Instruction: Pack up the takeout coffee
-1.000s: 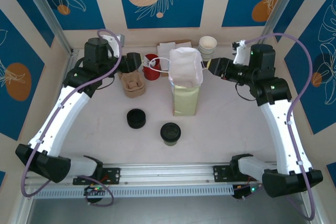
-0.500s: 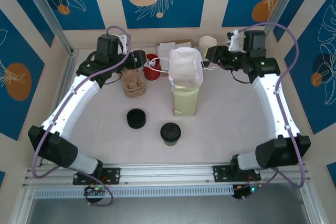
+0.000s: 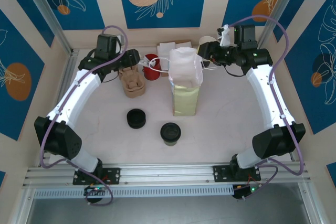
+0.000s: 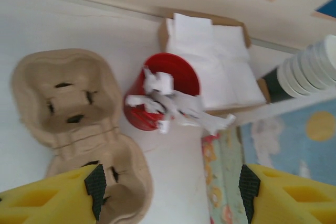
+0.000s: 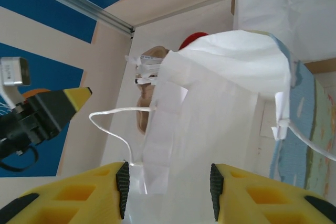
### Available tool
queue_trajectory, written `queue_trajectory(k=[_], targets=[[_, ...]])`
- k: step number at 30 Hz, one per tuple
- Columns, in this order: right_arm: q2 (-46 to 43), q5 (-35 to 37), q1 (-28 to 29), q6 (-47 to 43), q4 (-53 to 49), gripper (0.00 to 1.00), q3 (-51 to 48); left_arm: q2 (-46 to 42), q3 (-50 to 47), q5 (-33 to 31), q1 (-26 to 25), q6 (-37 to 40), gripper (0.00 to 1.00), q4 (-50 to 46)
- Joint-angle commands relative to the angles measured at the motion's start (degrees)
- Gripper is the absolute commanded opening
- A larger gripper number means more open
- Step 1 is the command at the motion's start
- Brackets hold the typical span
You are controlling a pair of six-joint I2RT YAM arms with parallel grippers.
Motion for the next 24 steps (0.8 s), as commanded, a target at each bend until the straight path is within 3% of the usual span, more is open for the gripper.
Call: queue_trajectory(k=[1,8,14,17,24], targets=[[0.57,-0.04,0.47,-1.10,-1.64,0.47,2.15,0.23,-2.98,-3.49,2.59,-2.21,0.69,-0.76],[0.71,0.05,0.78,-1.23,-2.04,0.47,2.82,1.20,-10.10,-0.21,7.07,-4.87,0.64,2.31],[0.52,-0.94,0.65,-0.91,-3.12,0.47,3.21,1.72,-14.78,3.36,8.18,-4.97,0.58,4.31],[0.03,-2.18,0.68,-0.04,-2.65,0.47,2.51,2.10,-16.12,5.70,8.72,-4.41,0.50,4.78],[-0.60,-2.71,0.66,0.26,-2.81,0.47,2.23,3.81,-17.47,6.90,9.48,-4.06,0.46,5.81]])
